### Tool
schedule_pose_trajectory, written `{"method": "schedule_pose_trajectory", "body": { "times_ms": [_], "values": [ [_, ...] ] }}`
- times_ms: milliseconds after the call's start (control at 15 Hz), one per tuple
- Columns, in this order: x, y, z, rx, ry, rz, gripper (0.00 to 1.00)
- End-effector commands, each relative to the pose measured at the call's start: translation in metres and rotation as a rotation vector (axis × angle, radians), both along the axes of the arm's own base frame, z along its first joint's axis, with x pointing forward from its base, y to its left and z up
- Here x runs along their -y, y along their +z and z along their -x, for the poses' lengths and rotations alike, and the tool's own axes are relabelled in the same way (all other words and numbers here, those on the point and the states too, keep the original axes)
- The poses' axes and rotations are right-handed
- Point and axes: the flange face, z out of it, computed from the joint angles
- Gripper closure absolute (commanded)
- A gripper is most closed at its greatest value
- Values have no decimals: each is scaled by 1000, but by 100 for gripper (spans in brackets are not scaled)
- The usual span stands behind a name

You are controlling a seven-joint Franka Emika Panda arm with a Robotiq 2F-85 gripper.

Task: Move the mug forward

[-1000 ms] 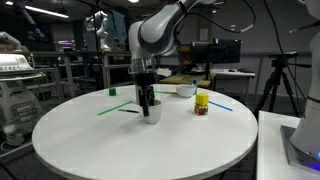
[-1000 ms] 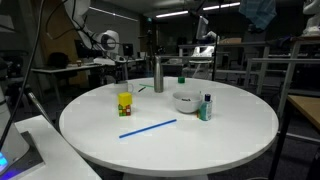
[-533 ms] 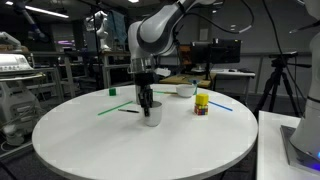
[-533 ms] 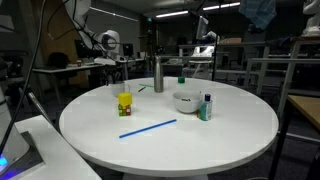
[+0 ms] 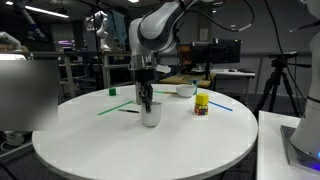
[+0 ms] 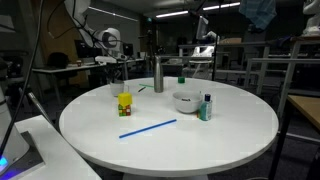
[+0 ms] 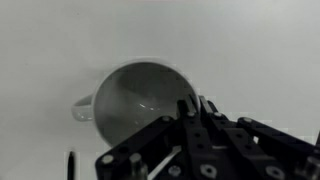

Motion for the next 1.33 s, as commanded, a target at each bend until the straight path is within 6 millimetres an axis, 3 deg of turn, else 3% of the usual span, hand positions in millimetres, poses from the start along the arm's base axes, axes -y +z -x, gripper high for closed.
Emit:
{"method": "schedule_pose_trajectory", "body": {
  "times_ms": [0,533,867,1267],
  "values": [
    [10,21,6,-7,-50,71,98],
    [74,69,2,74,-358,343,98],
    [76,93,2,143,-610,428,98],
    [68,95,0,142,-928,504,98]
  ]
}}
